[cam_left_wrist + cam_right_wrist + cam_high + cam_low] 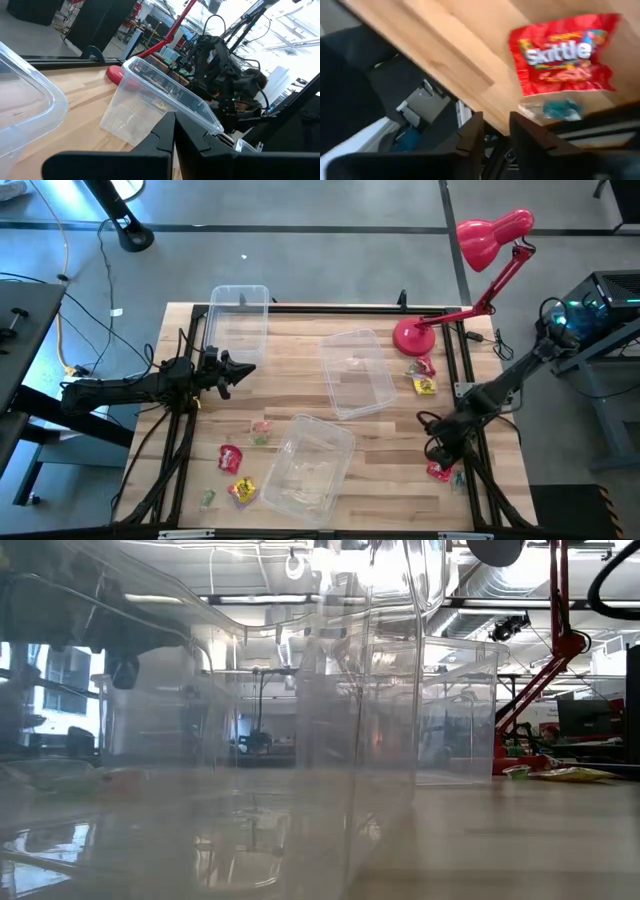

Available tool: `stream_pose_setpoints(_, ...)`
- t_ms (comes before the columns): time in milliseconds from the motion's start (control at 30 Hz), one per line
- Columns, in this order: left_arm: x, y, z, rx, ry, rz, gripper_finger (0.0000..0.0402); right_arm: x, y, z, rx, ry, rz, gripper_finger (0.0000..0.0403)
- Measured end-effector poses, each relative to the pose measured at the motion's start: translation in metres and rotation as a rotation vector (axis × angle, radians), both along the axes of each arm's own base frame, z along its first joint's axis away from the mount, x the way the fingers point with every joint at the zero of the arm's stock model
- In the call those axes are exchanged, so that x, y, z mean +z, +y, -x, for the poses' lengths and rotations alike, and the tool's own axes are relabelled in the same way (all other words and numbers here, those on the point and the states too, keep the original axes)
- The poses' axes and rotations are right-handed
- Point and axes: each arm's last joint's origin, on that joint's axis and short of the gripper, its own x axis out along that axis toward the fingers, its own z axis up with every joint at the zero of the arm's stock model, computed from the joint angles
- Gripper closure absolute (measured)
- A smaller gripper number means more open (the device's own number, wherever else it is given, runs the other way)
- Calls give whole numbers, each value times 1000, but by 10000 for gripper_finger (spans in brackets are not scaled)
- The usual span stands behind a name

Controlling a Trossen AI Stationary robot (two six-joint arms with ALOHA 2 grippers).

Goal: Sort candy
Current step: Put the bottom right red candy pack into the center transparent bin

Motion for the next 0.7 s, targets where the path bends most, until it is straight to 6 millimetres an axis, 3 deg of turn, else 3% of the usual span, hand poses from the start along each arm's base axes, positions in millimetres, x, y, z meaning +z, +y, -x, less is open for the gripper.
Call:
stream_pose_setpoints(333, 0, 0, 0, 0, 0, 0, 401, -26, -10, 7, -89, 182, 337, 278)
stream_pose_setpoints(700, 0, 0, 0, -1, 0, 0, 401, -40, -3, -3, -77, 217, 370, 278)
